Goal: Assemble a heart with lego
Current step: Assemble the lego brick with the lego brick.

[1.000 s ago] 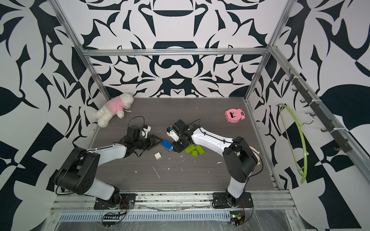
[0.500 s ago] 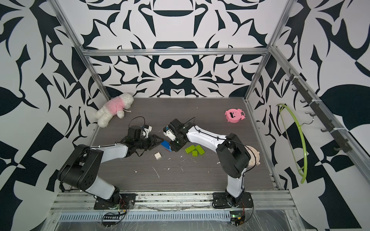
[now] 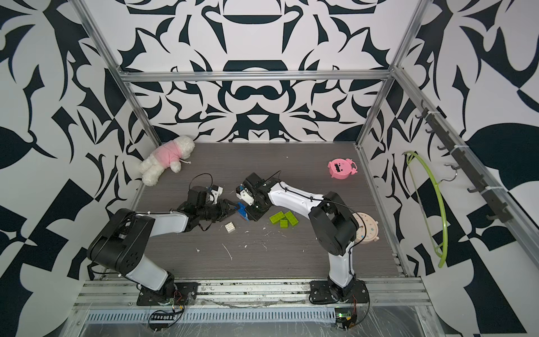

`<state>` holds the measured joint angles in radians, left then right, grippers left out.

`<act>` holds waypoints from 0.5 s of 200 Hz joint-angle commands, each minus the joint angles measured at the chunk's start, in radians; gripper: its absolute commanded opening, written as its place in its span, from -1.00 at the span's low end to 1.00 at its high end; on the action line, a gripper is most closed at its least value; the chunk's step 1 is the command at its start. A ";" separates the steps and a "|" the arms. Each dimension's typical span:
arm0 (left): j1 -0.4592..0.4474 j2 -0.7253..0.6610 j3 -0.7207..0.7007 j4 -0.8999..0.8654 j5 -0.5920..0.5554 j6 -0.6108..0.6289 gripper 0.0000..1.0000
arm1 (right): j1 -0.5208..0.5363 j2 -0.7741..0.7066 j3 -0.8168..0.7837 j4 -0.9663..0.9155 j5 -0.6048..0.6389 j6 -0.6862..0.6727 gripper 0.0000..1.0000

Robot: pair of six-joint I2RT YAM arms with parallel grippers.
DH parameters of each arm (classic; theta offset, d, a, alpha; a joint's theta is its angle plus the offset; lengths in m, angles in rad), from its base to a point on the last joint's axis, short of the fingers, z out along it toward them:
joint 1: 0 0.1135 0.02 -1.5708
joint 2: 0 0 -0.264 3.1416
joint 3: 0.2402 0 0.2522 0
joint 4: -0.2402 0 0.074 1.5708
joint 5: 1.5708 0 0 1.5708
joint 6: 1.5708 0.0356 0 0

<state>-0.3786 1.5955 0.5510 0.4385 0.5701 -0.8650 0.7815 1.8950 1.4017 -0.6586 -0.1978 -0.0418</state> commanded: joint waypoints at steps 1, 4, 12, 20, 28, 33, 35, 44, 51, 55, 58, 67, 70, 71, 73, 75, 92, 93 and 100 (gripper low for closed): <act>-0.003 0.015 -0.019 0.039 0.011 -0.011 -0.06 | 0.008 0.016 0.059 -0.068 0.024 0.003 -0.56; -0.003 0.016 -0.020 0.039 0.011 -0.011 -0.07 | 0.009 0.019 0.063 -0.073 0.026 0.007 -0.56; -0.003 0.017 -0.020 0.041 0.011 -0.011 -0.07 | 0.015 0.024 0.074 -0.084 0.033 0.015 -0.56; -0.003 0.019 -0.022 0.043 0.010 -0.012 -0.07 | 0.023 0.027 0.083 -0.090 0.041 0.020 -0.56; -0.003 0.021 -0.023 0.045 0.010 -0.012 -0.07 | 0.030 0.029 0.087 -0.090 0.036 0.024 -0.56; -0.002 0.023 -0.023 0.046 0.010 -0.012 -0.07 | 0.031 0.029 0.089 -0.088 0.026 0.025 -0.56; -0.003 0.024 -0.022 0.047 0.010 -0.012 -0.07 | 0.033 0.029 0.089 -0.087 0.023 0.027 -0.56; -0.003 0.024 -0.023 0.052 0.010 -0.015 -0.07 | 0.037 0.032 0.093 -0.082 0.017 0.031 -0.57; -0.002 0.027 -0.023 0.055 0.010 -0.017 -0.07 | 0.041 0.039 0.100 -0.089 0.023 0.031 -0.57; -0.003 0.026 -0.024 0.056 0.011 -0.018 -0.08 | 0.045 0.046 0.108 -0.097 0.034 0.031 -0.57; -0.003 0.026 -0.025 0.057 0.012 -0.018 -0.08 | 0.047 0.050 0.113 -0.105 0.045 0.031 -0.57; -0.003 0.024 -0.027 0.057 0.010 -0.019 -0.08 | 0.054 0.067 0.133 -0.129 0.077 0.031 -0.57; -0.003 0.023 -0.028 0.058 0.010 -0.018 -0.07 | 0.057 0.071 0.137 -0.136 0.089 0.031 -0.57; -0.003 0.024 -0.028 0.059 0.010 -0.018 -0.08 | 0.057 0.072 0.138 -0.137 0.093 0.032 -0.57; -0.003 0.023 -0.028 0.058 0.009 -0.018 -0.08 | 0.059 0.075 0.141 -0.141 0.100 0.033 -0.58; -0.003 0.023 -0.029 0.058 0.008 -0.017 -0.07 | 0.060 0.078 0.144 -0.144 0.106 0.035 -0.58; -0.002 0.020 -0.035 0.059 0.006 -0.017 -0.08 | 0.061 0.093 0.158 -0.162 0.135 0.049 -0.59; -0.003 0.021 -0.035 0.059 0.006 -0.017 -0.08 | 0.061 0.093 0.158 -0.162 0.136 0.049 -0.59; -0.003 0.020 -0.038 0.059 0.003 -0.017 -0.08 | 0.062 0.096 0.161 -0.163 0.144 0.055 -0.60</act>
<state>-0.3798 1.6115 0.5446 0.4839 0.5682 -0.8833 0.8356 1.9770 1.5299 -0.7670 -0.1204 -0.0135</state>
